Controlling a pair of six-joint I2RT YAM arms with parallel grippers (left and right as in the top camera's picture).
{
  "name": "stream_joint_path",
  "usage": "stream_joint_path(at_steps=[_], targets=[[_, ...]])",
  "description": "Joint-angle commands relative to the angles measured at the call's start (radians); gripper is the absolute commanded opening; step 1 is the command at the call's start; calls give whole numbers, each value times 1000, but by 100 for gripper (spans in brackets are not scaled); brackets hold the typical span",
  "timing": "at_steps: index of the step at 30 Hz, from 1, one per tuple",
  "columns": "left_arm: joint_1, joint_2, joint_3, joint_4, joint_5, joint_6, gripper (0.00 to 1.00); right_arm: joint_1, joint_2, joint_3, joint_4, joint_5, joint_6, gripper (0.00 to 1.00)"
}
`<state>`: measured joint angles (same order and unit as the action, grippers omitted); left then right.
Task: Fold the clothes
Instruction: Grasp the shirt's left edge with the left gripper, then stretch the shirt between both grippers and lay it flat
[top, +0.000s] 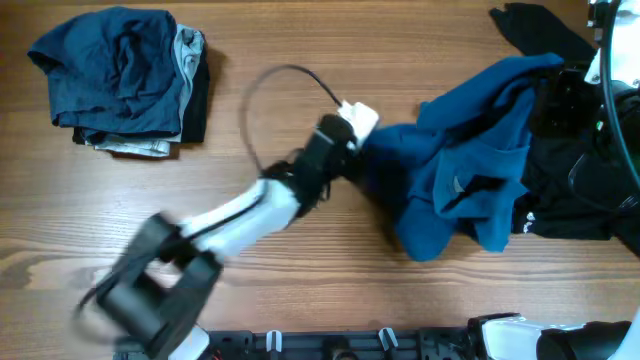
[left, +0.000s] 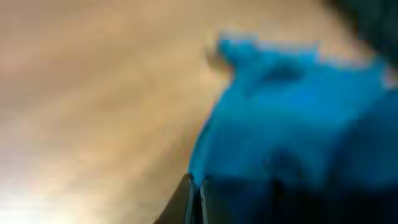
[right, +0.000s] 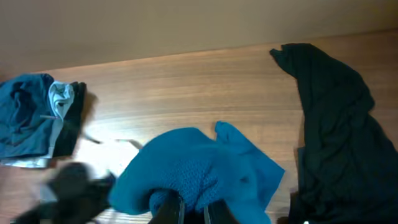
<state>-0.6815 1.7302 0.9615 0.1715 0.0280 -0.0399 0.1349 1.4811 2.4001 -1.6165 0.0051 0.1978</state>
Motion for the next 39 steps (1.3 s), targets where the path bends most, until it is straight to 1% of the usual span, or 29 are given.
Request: stream_joint_path(at_steps=[1, 2, 3, 5, 8, 10, 13, 16, 19, 21, 23, 26, 28, 30, 32, 34, 35, 36, 37, 38, 39], targets=[[128, -239, 6, -24, -67, -87, 4, 2, 3, 13, 13, 53, 14, 4], [204, -325, 6, -26, -67, -132, 4, 2, 12, 13, 16, 74, 14, 4], [252, -377, 6, -28, -66, -151, 4, 2, 21, 13, 19, 86, 13, 4], [347, -486, 6, -43, -63, -156, 4, -6, 41, 13, 40, 112, 11, 4], [429, -603, 8, -79, -64, -156, 4, -74, 50, 13, 111, 128, 2, 4], [463, -662, 9, -84, -64, -156, 4, -124, 51, 13, 159, 80, -46, 4], [491, -758, 38, -97, -80, -156, 4, -150, 43, 14, 183, 47, -100, 4], [512, -825, 143, -206, -127, -148, 4, -150, 0, 15, 183, 37, -113, 4], [546, -859, 235, -317, -134, -148, 4, -150, -79, 15, 174, -33, -112, 4], [574, -891, 278, -388, -136, -148, 4, -150, -140, 15, 136, -49, -109, 4], [602, -934, 304, -466, -223, -148, 4, -150, -199, 15, 103, -48, -108, 5], [613, -977, 304, -533, -307, -148, 4, -150, -229, 15, 102, -48, -92, 4], [613, -964, 304, -560, -307, -148, 4, -150, -208, 15, 111, -47, -94, 4], [613, -906, 304, -573, -307, -148, 4, -150, -143, 15, 115, -44, -95, 4], [613, -819, 304, -573, -307, -152, 4, -150, -32, 15, 111, -45, -95, 4], [613, -666, 304, -562, -323, -152, 4, -150, 145, 15, 116, -45, -105, 4], [613, -621, 304, -553, -325, -152, 4, -150, 204, 15, 120, -53, -115, 4], [618, -534, 304, -533, -325, -152, 4, -150, 310, 15, 143, -71, -121, 4], [623, -441, 304, -500, -325, -156, 4, -150, 390, 15, 178, -83, -121, 4], [627, -384, 304, -472, -325, -156, 4, -150, 460, 15, 219, -97, -121, 4], [630, -271, 304, -397, -325, -156, 4, -150, 578, 15, 305, -130, -121, 4]])
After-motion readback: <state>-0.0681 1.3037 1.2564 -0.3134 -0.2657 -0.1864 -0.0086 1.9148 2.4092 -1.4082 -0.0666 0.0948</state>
